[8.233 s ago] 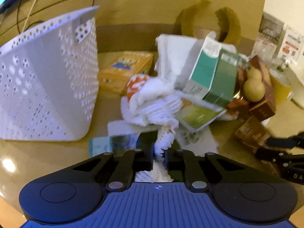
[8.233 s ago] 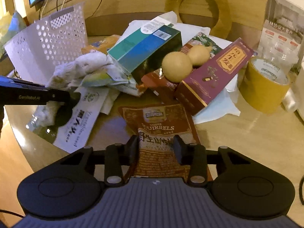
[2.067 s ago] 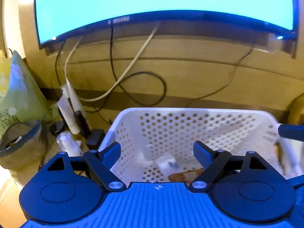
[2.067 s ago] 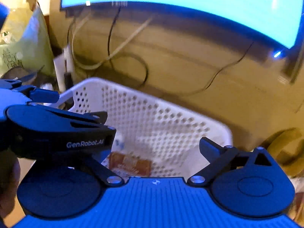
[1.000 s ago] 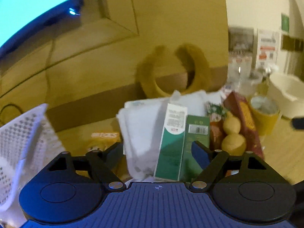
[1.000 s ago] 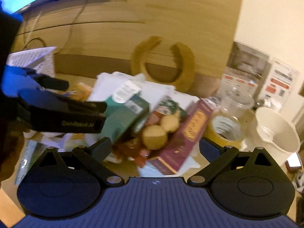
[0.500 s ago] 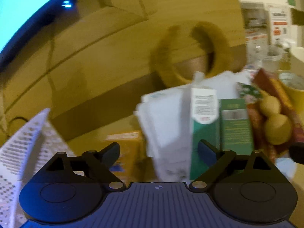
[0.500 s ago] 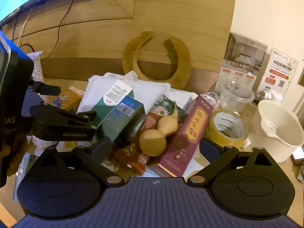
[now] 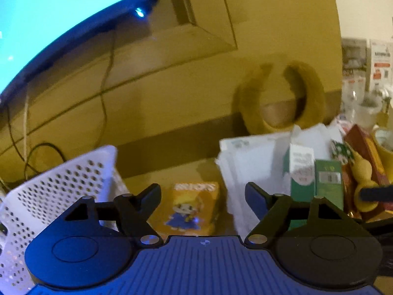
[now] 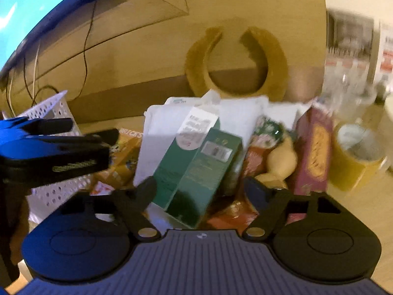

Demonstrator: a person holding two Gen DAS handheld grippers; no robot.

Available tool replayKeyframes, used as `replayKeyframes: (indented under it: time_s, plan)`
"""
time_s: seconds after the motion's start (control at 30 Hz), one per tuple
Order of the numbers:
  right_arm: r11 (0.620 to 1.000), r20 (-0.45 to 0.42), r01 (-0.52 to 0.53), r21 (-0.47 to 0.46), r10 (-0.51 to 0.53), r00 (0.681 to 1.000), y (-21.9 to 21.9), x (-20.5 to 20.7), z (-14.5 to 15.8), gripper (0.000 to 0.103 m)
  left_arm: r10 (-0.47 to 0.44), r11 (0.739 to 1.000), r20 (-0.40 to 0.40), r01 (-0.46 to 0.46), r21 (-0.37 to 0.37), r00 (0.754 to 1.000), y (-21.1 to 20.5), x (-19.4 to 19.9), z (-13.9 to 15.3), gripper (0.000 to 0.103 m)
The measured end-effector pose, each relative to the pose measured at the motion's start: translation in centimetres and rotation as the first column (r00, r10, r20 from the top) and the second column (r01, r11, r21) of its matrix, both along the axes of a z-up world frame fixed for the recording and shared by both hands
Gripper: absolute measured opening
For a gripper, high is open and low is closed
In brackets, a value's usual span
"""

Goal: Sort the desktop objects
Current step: 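Move both open tools back toward the pile of boxes, then grasp the green-and-white box with the left tool while the right tool grasps the green box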

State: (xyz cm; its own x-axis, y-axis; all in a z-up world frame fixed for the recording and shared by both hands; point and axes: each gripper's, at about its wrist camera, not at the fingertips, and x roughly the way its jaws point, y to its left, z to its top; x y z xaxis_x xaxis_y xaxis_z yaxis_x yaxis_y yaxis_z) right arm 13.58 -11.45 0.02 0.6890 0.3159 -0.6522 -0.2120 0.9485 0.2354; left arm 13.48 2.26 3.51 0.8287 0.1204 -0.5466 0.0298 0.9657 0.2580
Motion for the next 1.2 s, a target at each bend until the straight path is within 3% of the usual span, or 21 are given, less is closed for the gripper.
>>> replayKeyframes:
  time_s: [0.03,0.13,0.23,0.37,0.43,0.53,0.7,0.83,0.93,1.07,1.2]
  plan:
    - [1.000,-0.011,0.004,0.000,-0.004,1.000,0.2,0.3,-0.3,0.061,0.000,1.000,0.006,0.000,-0.007,1.000,0.2,-0.1,0.2,0.087]
    - [0.999,-0.044,0.035,0.002,-0.035,0.998,0.3,1.1,-1.7,0.060,0.003,1.000,0.008,-0.002,-0.025,1.000,0.5,-0.2,0.5,0.087]
    - [0.999,-0.039,0.048,0.009,-0.048,0.998,0.7,1.3,-1.9,0.063,-0.007,0.999,0.004,0.007,-0.034,1.000,0.5,-0.2,0.4,0.087]
    - [0.996,-0.053,0.086,-0.016,-0.087,0.995,1.7,2.6,-2.4,0.076,-0.018,0.999,-0.006,0.018,-0.050,1.000,0.5,-0.4,0.2,0.087]
    - [0.994,-0.061,0.110,0.011,-0.110,0.992,1.7,2.8,-2.8,0.076,-0.023,0.998,-0.005,0.022,-0.056,1.000,0.5,-0.4,0.2,0.087]
    - [0.992,-0.079,0.119,0.037,-0.116,0.990,0.6,2.4,-2.9,0.052,-0.038,0.997,-0.008,0.037,-0.060,0.999,0.4,-0.5,0.2,0.087]
    - [0.986,-0.112,0.155,0.055,-0.148,0.983,-1.8,0.7,-3.1,0.048,-0.083,0.995,-0.023,0.082,-0.048,0.996,-0.1,-0.9,-0.1,0.087]
    - [0.989,-0.132,0.151,-0.009,-0.151,0.980,-0.2,1.0,-3.6,0.053,-0.097,0.994,-0.034,0.096,-0.047,0.995,-0.6,-0.9,-0.2,0.088]
    - [0.991,-0.160,0.130,-0.024,-0.132,0.978,0.8,2.0,-4.9,0.050,-0.112,0.993,-0.039,0.110,-0.035,0.993,-1.0,-1.1,-0.3,0.088]
    - [0.993,-0.140,0.117,0.027,-0.112,0.984,-0.4,1.2,-4.2,0.043,-0.140,0.990,-0.044,0.139,-0.028,0.989,-1.2,-1.3,-0.5,0.087]
    - [0.996,-0.066,0.088,0.017,-0.086,0.994,-1.4,-0.3,-2.4,0.043,-0.148,0.988,-0.048,0.146,-0.047,0.988,-1.4,-1.1,-0.7,0.087]
